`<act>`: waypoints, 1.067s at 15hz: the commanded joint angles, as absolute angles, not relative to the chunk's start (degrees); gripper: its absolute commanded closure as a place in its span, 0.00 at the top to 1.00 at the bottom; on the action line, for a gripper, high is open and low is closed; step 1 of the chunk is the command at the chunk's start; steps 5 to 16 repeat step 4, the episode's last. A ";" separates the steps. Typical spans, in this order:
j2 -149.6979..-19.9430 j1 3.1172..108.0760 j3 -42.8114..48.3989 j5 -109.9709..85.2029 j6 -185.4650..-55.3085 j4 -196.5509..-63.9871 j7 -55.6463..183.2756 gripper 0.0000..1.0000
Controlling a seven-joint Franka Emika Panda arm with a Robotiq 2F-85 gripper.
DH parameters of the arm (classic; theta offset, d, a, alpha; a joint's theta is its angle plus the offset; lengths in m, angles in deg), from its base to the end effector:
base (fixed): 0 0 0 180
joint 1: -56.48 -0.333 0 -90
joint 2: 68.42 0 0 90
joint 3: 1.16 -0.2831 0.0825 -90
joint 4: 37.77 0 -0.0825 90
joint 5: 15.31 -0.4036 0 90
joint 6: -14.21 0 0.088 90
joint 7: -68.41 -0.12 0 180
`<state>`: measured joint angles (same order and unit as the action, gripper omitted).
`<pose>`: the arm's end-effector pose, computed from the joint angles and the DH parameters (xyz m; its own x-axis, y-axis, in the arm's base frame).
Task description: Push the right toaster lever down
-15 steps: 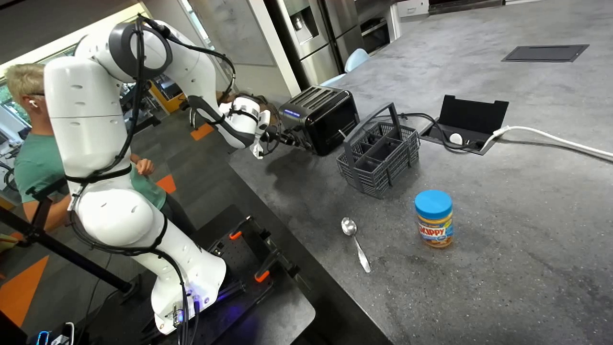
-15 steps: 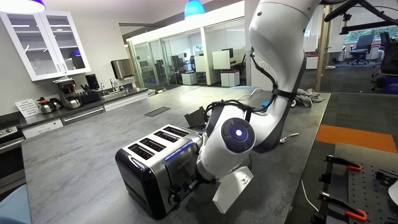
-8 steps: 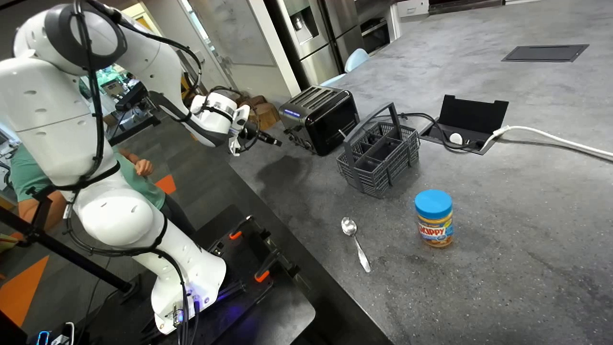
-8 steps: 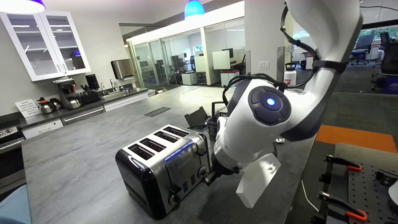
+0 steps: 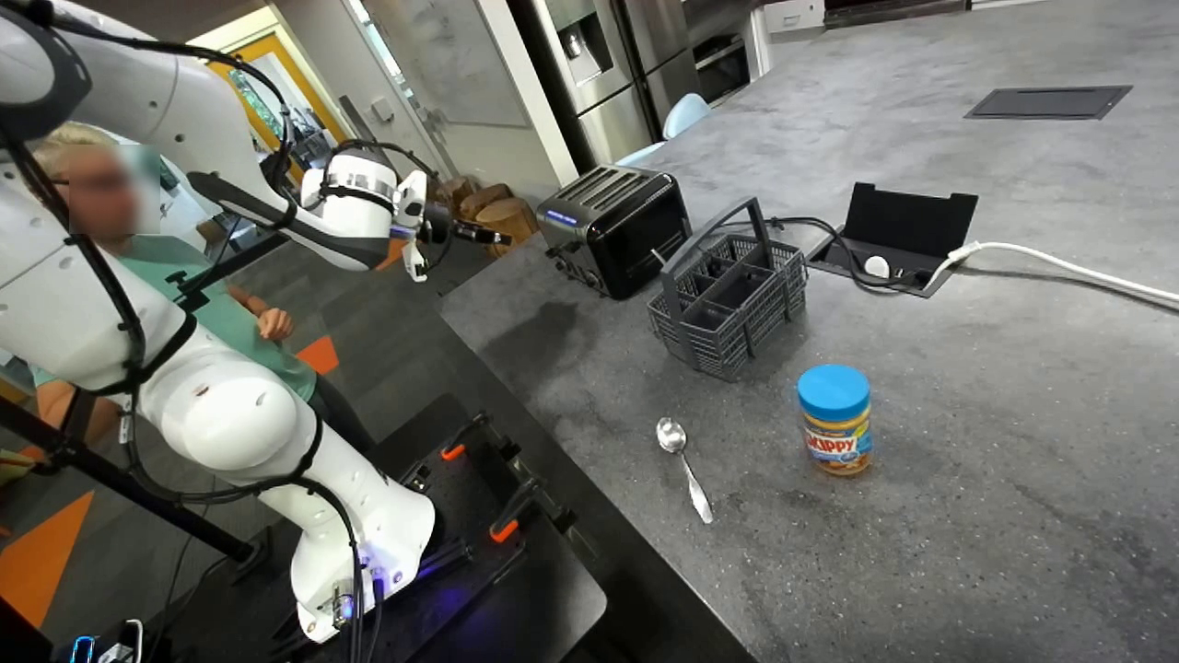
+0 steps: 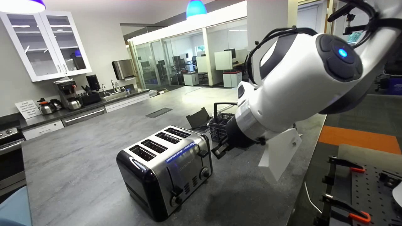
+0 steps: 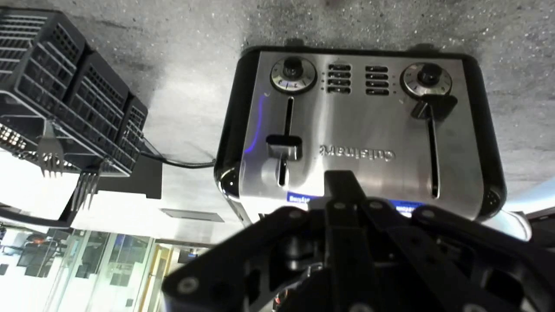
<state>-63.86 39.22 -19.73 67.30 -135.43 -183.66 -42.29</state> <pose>0.3738 0.2852 0.2416 0.7114 0.0132 0.7027 -0.0873 -0.9904 0.1070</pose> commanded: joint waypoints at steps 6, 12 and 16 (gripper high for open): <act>-53.70 38.20 -19.17 68.69 -136.64 -188.88 -41.54 0.00; -53.70 38.20 -19.17 68.69 -136.64 -188.88 -41.54 0.00; -53.70 38.20 -19.17 68.69 -136.64 -188.88 -41.54 0.00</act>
